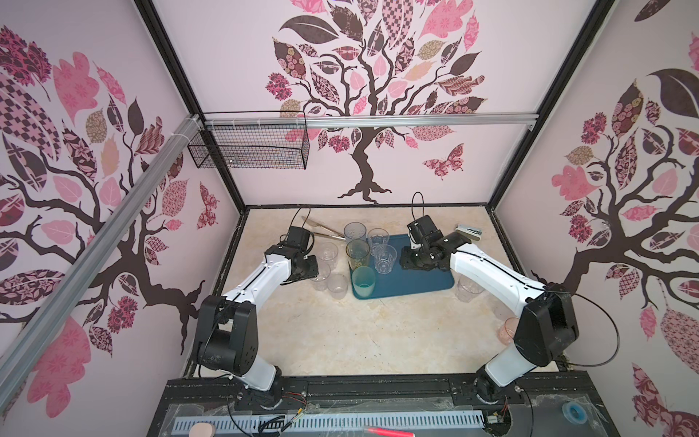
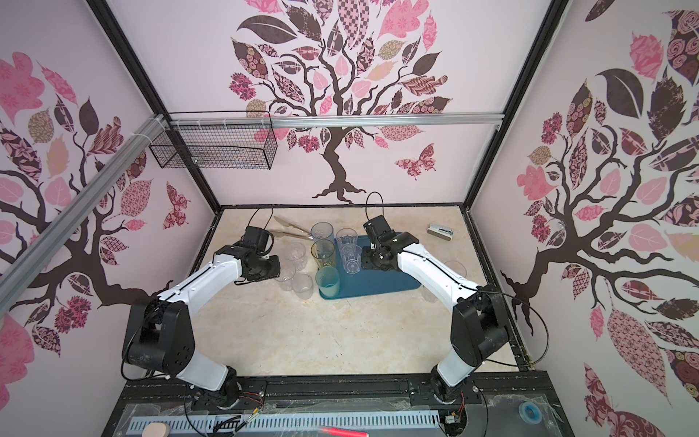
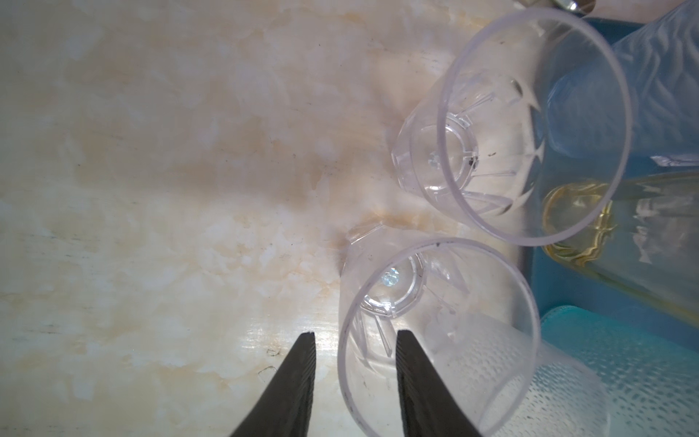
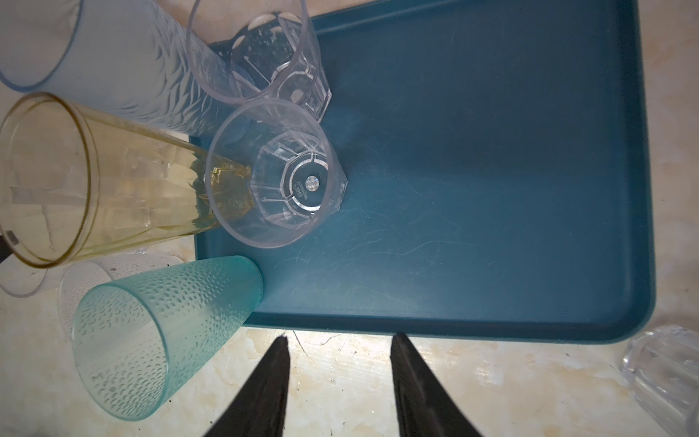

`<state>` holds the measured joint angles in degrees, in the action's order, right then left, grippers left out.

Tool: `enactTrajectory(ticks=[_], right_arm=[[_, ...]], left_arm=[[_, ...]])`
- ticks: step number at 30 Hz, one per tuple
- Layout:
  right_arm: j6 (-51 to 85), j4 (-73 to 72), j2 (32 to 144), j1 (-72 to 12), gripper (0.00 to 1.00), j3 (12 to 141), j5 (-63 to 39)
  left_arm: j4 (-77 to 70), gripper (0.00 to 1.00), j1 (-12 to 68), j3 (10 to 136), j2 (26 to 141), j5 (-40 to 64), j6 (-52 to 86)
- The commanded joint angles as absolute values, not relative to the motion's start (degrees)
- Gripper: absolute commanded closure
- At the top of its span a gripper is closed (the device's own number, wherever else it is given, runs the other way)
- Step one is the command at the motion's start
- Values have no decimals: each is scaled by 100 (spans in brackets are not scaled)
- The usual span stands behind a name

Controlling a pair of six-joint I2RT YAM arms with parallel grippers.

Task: Place the glasses into the tray
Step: Pick up the glass from the middle-left of the table.

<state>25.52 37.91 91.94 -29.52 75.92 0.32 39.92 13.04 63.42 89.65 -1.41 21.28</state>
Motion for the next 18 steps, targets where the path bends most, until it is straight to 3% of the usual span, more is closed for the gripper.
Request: enactTrajectory(ticks=[1,8,14,18], right_arm=[[2523,3806,9000,-2977,53,7588,25],[2498,3805,8974,-2978,52,7524,83],[2456,3850,8915,-2978,52,7569,172],[2461,3864,8849,-2975,52,7536,197]], left_arm=[[3948,64,1370,6354,9119,-442,2008],[3845,75,1398,6192,9285,-448,2048],[4244,98,1391,6257,8896,-603,2004],[4679,100,1348,6220,8387,-708,1927]])
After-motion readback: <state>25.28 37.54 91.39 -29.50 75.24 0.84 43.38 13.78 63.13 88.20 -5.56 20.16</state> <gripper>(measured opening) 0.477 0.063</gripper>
